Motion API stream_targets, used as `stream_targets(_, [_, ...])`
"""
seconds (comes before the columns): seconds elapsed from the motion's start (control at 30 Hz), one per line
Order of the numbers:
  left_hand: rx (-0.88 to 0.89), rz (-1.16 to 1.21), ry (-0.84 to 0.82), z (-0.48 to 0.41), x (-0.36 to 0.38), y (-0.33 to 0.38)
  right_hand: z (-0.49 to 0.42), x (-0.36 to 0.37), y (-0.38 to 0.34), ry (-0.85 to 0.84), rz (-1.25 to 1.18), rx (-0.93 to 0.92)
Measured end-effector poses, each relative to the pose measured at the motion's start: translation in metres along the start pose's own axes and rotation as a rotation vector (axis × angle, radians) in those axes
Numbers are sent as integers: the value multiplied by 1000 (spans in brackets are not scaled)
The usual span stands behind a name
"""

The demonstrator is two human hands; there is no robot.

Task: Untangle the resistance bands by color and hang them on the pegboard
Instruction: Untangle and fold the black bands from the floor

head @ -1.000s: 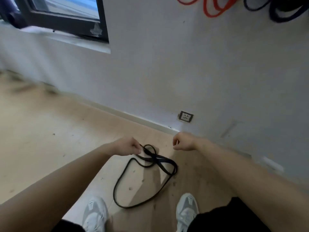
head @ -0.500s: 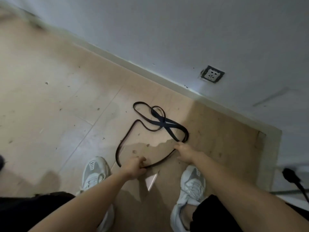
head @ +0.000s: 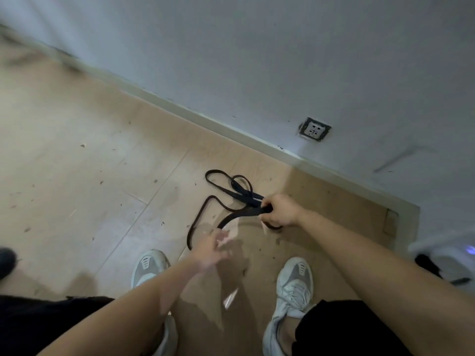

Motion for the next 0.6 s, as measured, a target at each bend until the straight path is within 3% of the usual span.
stream_targets(0.13, [155, 206, 334, 39, -82, 86, 20, -72, -65, 97, -13, -133])
stream_targets(0.2, [262, 310, 407, 67, -122, 127, 37, -110, -98, 153, 3, -202])
stream_targets(0.37, [463, 153, 228, 131, -167, 208, 94, -205, -179, 417, -26, -354])
stream_targets(0.43, [501, 198, 157, 163, -179, 232, 121, -237, -205, 539, -67, -412])
stream_targets(0.6, [685, 267, 250, 253, -219, 274, 181, -290, -245, 805, -137, -527])
Point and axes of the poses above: each hand's wrist, its own z-axis away from the middle knuckle, its own x-axis out of the palm, y = z × x, the point moved 10 cm from there along -z, towards the middle knuckle, and after that the axes turned 14 degrees about -x, right-handed, at the moved point
